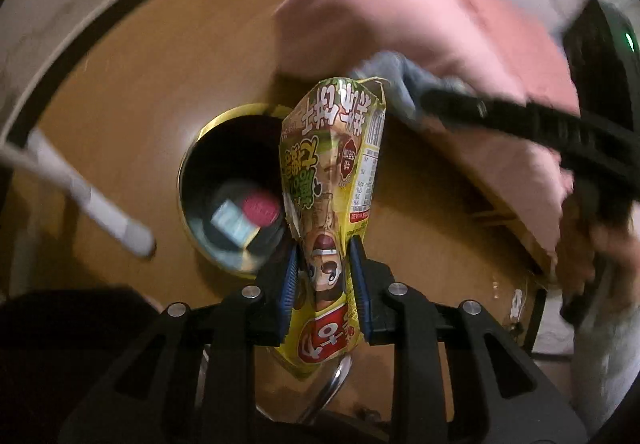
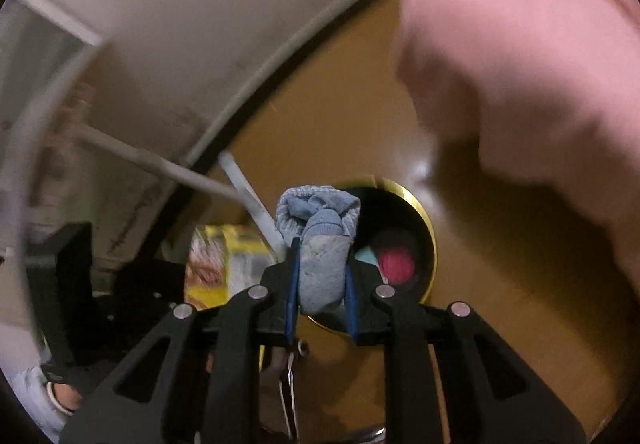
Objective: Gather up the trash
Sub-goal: 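Carry snack bag and sock over the bin and open both tools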
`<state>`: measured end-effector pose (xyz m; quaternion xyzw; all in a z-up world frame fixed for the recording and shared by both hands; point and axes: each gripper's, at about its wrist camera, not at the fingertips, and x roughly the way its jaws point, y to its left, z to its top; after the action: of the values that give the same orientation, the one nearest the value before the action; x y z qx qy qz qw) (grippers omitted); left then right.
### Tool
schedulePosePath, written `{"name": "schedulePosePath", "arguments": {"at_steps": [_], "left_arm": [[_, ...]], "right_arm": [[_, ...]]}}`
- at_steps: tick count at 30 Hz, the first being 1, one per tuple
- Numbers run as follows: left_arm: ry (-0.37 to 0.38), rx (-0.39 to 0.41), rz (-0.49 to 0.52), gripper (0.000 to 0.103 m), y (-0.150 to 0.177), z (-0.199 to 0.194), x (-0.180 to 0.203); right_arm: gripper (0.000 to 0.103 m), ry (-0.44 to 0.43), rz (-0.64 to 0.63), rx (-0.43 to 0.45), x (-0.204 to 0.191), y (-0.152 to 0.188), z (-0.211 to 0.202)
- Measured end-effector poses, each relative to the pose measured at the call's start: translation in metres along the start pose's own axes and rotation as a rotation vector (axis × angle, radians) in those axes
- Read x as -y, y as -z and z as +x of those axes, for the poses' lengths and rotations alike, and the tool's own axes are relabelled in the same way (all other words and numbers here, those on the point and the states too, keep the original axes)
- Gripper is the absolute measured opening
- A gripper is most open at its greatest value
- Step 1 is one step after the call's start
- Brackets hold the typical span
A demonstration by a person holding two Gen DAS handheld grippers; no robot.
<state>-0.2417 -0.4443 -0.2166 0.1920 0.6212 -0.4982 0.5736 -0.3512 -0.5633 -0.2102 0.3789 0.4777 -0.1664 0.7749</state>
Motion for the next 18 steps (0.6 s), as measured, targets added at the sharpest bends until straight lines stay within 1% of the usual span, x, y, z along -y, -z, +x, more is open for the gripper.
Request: {"name": "schedulePosePath", "arguments": {"at_steps": [1, 3, 4, 5, 6, 7, 8, 9, 10, 11, 12, 13, 15, 17, 18], "left_arm": [[-0.018, -0.013, -0.011, 0.025, -0.001, 0.01, -0.005], [-0.023, -0.034, -0.024, 0.025, -0.004, 0.022, -0.004], [-0.023, -0.035, -0.023, 0.025, -0.006, 0.022, -0.008], [-0.023, -0.035, -0.018, 0.027, -0.007, 0.023, -0.008], [-0.028, -0.035, -0.01, 0.041, -0.01, 0.024, -0.005], [-0.038, -0.043, -0.006, 0.049, -0.012, 0.026, -0.004], [-0.051, -0.042, -0.011, 0.065, -0.009, 0.023, -0.008], [-0.07, -0.02, -0.022, 0.083, -0.008, 0.021, -0.01], [-0.084, 0.01, -0.027, 0.091, -0.008, 0.016, -0.009], [-0.087, 0.034, -0.025, 0.094, -0.008, 0.012, -0.008], [-0.083, 0.053, -0.016, 0.094, -0.007, 0.007, -0.004], [-0.086, 0.063, -0.006, 0.094, -0.007, 0.004, 0.0], [-0.113, 0.094, 0.01, 0.094, -0.007, -0.009, 0.01], [-0.112, 0.154, 0.047, 0.094, -0.003, -0.032, 0.028], [-0.099, 0.203, 0.088, 0.094, -0.001, -0.05, 0.046]], "right_arm": [[0.019, -0.007, 0.033, -0.028, 0.009, 0.002, 0.018], [0.019, -0.031, 0.08, -0.056, 0.019, 0.004, 0.039], [0.019, -0.038, 0.087, -0.061, 0.021, 0.004, 0.043], [0.019, -0.045, 0.091, -0.067, 0.023, 0.004, 0.047], [0.019, -0.048, 0.092, -0.073, 0.024, 0.002, 0.05], [0.019, -0.054, 0.097, -0.077, 0.023, 0.001, 0.052], [0.023, -0.061, 0.102, -0.075, 0.029, 0.001, 0.051], [0.033, -0.063, 0.115, -0.075, 0.031, -0.001, 0.05], [0.069, -0.056, 0.126, -0.072, 0.034, -0.002, 0.047], [0.092, -0.047, 0.136, -0.056, 0.036, -0.003, 0.043], [0.092, -0.047, 0.137, -0.026, 0.038, -0.005, 0.037], [0.092, -0.045, 0.137, -0.019, 0.041, -0.003, 0.031], [0.092, -0.029, 0.15, 0.019, 0.047, -0.003, 0.015], [0.092, 0.056, 0.134, 0.096, 0.042, -0.005, -0.012], [0.092, 0.165, 0.091, 0.176, 0.032, -0.007, -0.035]]}}
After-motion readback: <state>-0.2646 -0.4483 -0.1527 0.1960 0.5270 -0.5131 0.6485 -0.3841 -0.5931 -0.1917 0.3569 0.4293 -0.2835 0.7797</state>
